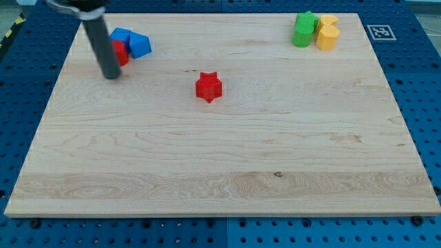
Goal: Push the red circle towards the red star
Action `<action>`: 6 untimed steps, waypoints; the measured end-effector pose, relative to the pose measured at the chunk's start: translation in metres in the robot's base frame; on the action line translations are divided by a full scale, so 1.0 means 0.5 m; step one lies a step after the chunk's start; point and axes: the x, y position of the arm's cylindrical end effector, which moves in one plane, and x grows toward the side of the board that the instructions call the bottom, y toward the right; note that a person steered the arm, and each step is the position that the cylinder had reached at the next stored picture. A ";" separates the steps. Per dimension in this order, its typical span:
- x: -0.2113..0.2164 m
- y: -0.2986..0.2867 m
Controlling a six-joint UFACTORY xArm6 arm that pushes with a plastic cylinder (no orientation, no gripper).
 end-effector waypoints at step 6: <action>0.027 0.055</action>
